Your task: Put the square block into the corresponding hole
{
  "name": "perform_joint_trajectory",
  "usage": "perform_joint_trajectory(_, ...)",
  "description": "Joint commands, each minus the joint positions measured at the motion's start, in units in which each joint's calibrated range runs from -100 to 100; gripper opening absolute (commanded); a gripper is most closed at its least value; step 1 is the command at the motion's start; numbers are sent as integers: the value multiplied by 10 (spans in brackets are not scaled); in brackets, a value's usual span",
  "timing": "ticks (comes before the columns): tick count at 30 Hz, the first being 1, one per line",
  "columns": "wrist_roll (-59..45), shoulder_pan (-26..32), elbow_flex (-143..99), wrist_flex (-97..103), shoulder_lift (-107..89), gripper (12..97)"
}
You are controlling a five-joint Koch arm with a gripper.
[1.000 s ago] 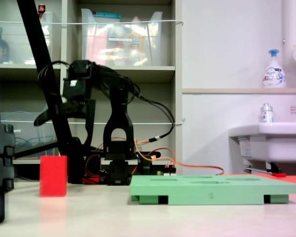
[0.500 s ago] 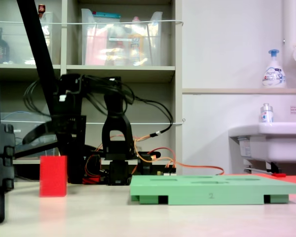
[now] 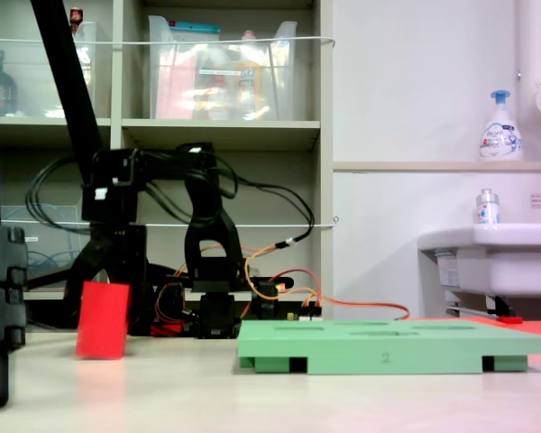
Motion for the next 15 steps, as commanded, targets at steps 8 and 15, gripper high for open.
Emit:
perform_joint_trajectory(8,3,-7,13,-58,2,250)
perform_joint_trajectory(15,9,-7,13,-79,-18,250)
